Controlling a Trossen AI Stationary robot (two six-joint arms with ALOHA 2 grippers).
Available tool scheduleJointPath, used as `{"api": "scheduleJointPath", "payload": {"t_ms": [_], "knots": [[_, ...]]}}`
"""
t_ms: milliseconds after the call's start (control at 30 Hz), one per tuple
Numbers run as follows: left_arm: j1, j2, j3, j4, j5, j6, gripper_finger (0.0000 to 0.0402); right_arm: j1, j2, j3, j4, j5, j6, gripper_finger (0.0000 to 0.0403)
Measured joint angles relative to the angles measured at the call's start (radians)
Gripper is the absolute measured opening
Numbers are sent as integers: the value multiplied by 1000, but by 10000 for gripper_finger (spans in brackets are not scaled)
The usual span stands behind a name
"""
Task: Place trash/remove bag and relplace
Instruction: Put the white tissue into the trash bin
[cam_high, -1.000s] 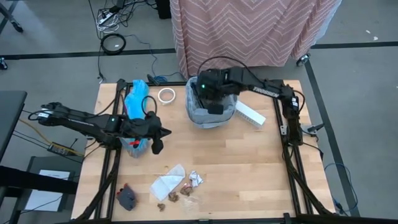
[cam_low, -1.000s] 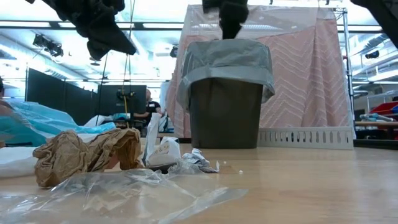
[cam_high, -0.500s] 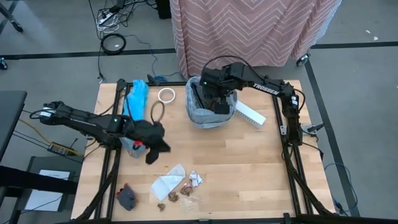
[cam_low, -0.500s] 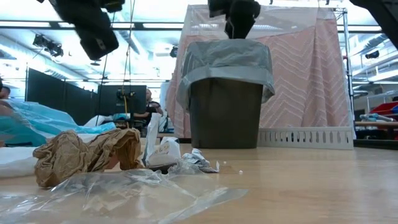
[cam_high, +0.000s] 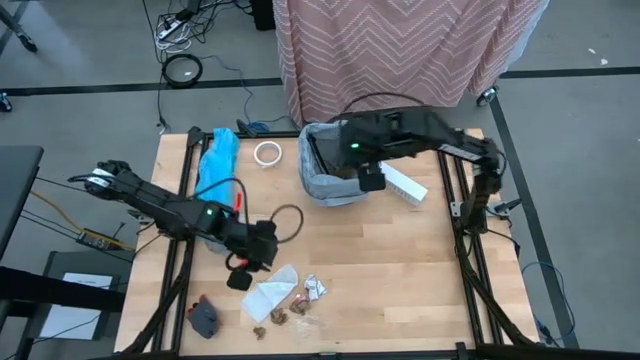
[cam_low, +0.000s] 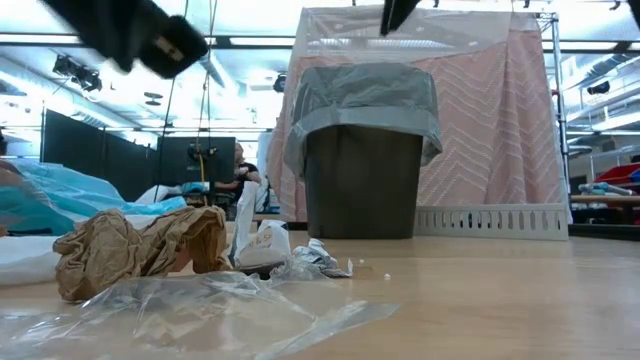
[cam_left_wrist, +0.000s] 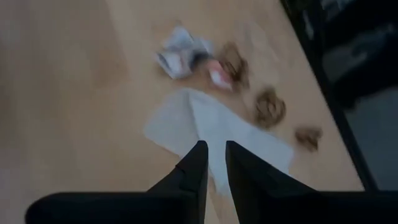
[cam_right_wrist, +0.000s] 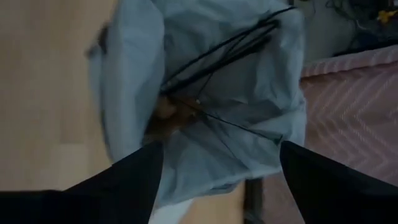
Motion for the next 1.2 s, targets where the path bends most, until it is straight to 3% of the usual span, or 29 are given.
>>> {"api": "scheduleJointPath", "payload": {"t_ms": [367,667,900,1000,1133,1200], "knots": [[-54,227,-84,283,11,-87,105,44,-238,0,-1,-67,331,311],[-71,378,-84,428,35,-173,133,51,-296,0,0,-115,454,311],[-105,497,-74,437,-128,-290,137,64,-295,0,0,-237,525,309],[-109,530,-68,441,-182,-334,121,83,-295,0,0,-264,561,305],[-107,539,-68,440,-226,-348,36,121,-300,0,0,-268,580,298],[-97,531,-63,439,-231,-359,13,135,-303,0,0,-268,584,295]]}}
